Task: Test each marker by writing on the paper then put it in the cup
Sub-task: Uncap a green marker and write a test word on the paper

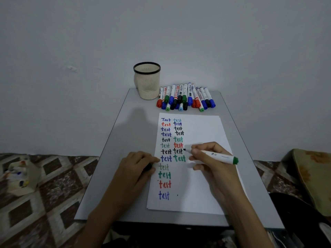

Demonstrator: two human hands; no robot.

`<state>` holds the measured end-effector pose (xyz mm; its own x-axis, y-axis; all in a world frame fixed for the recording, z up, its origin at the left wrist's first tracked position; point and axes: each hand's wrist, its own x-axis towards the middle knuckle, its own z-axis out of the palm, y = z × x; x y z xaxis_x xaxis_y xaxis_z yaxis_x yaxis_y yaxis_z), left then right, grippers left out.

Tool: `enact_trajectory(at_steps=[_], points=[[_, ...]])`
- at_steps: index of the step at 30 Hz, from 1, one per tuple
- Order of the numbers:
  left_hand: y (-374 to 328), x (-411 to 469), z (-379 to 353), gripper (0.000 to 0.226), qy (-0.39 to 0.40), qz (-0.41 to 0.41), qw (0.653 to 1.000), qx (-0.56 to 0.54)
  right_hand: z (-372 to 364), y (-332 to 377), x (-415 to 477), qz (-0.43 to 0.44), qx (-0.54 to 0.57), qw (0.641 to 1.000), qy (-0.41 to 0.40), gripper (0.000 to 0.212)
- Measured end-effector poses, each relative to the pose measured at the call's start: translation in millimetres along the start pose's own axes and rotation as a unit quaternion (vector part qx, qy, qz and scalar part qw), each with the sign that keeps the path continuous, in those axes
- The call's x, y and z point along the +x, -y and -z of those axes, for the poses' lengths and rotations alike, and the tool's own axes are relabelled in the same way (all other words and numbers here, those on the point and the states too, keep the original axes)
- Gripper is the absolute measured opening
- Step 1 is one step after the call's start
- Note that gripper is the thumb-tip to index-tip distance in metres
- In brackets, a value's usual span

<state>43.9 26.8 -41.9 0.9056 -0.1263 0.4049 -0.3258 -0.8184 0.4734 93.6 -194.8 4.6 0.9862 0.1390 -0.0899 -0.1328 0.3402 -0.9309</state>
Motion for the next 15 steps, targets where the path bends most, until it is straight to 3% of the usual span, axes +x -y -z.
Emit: enact_trajectory(at_steps=[9, 15], points=[[-0.6, -0.9, 1.4, 0.035, -0.01, 0.02, 0.999, -0.041, -15.9, -10.9, 19.5, 0.027, -0.068, 0.997, 0.031, 0.024], [-4.8, -0.2, 4.0, 0.037, -0.03, 0.05, 0.995, -0.084, -26.0, -19.1, 26.2, 0.063, -0.097, 0.993, -0.007, 0.033]])
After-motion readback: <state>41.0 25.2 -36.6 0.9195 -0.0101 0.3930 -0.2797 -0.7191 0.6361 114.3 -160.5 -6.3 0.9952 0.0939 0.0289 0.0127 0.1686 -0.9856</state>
